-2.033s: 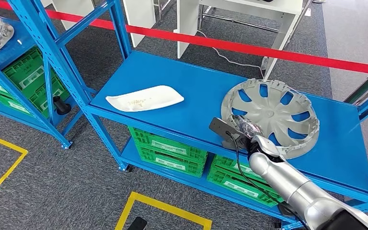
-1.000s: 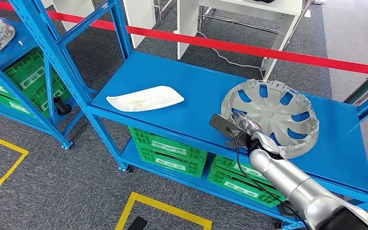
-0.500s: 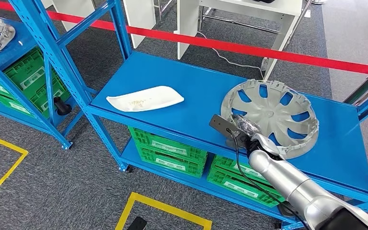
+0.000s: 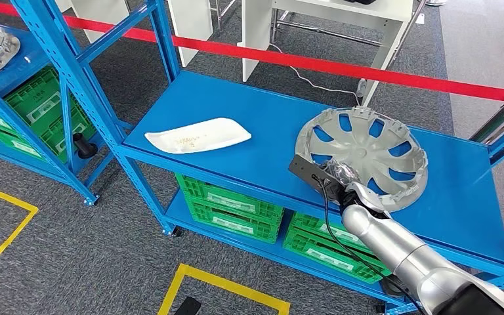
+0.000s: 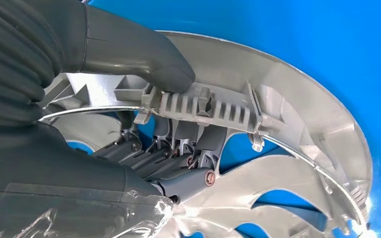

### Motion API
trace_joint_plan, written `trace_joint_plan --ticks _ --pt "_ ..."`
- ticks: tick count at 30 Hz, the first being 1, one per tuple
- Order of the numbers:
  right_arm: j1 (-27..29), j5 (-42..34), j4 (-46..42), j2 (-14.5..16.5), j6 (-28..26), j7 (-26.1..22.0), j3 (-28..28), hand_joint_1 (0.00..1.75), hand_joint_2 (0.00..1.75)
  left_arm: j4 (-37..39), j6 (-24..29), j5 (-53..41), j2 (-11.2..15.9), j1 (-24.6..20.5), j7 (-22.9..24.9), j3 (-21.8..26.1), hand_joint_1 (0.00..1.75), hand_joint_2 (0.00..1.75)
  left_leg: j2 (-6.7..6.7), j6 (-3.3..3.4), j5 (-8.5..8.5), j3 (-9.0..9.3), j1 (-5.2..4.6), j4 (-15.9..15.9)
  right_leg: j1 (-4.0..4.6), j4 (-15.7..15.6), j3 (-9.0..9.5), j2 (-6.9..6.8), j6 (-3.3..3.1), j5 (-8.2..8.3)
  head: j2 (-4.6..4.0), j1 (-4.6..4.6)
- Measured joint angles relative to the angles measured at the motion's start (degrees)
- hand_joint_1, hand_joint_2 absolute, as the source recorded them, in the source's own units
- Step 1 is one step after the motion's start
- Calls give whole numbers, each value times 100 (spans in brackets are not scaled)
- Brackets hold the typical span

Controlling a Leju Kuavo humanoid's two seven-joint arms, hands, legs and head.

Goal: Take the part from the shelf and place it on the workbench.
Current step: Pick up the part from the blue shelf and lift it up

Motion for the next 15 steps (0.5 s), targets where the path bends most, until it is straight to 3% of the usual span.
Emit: trace_joint_plan --ticks 15 --pt "-4 -119 9 0 -88 -49 7 175 175 0 15 38 0 1 -31 2 0 0 0 0 0 0 1 -1 1 0 1 -1 0 0 0 1"
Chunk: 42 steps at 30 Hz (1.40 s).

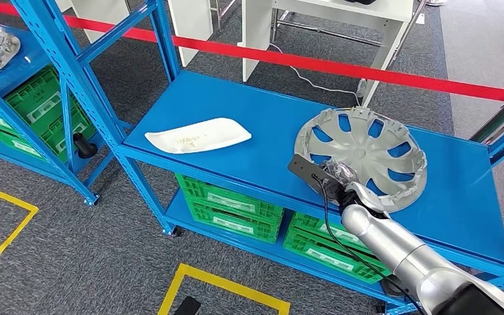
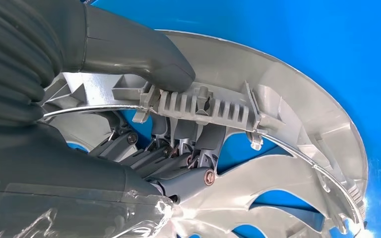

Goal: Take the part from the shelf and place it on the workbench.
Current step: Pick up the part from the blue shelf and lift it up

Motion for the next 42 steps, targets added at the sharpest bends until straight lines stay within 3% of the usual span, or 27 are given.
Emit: trace_joint_plan --ticks 23,42 --pt "4 182 -175 -12 -927 -185 -80 175 175 0 -4 77 0 12 -98 89 0 0 -1 0 -1 -4 0 -1 0 0 -3 -2 -4 -4 0 -1" --pt "3 812 -1308 -46 -1570 -207 -392 175 175 0 0 130 0 24 -140 96 0 0 -1 -1 -1 -4 -1 -11 0 0 -8 -2 -11 -8 0 -1"
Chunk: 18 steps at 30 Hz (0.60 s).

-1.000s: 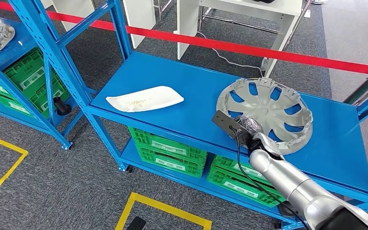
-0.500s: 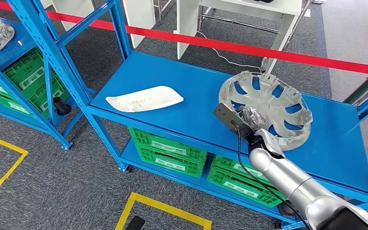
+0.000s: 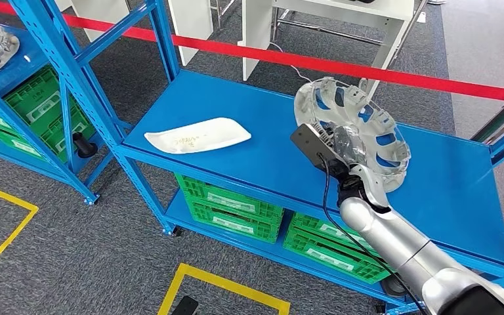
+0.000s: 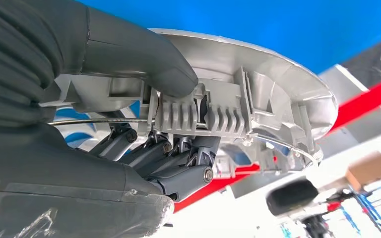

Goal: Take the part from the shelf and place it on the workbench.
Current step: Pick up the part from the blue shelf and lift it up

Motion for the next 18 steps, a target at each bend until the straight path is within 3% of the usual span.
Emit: trace_joint_plan --ticks 18 --pt "-72 422 -1541 -7 -371 -129 -202 175 175 0 -4 -33 0 -4 -78 0 0 0 -1 -2 -1 -3 0 -8 0 0 -6 -2 0 -3 0 -1"
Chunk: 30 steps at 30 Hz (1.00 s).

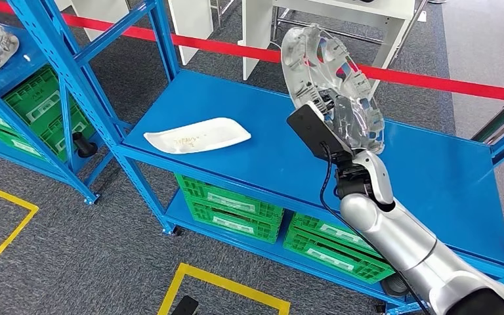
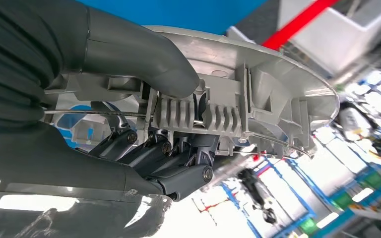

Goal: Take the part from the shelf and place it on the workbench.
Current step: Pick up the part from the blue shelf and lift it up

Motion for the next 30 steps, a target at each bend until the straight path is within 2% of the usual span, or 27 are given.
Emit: trace_joint_plan --ticks 8,20,30 --pt "-58 -137 -452 67 -240 -328 0 175 175 0 -21 -103 6 -22 7 0 0 0 0 0 0 0 0 -2 0 0 0 0 0 0 0 1" --pt "-284 -623 -1134 279 -229 -992 61 175 175 -1 -71 -247 9 -45 49 -5 0 0 -1 -1 -1 0 0 -5 0 0 -1 -1 -4 -4 0 0" --pt "-331 -2073 -1624 573 179 -1994 257 175 175 -2 -115 -313 11 -63 10 -14 0 0 -1 -4 -2 1 1 -7 0 0 -2 -1 -4 -6 0 -1"
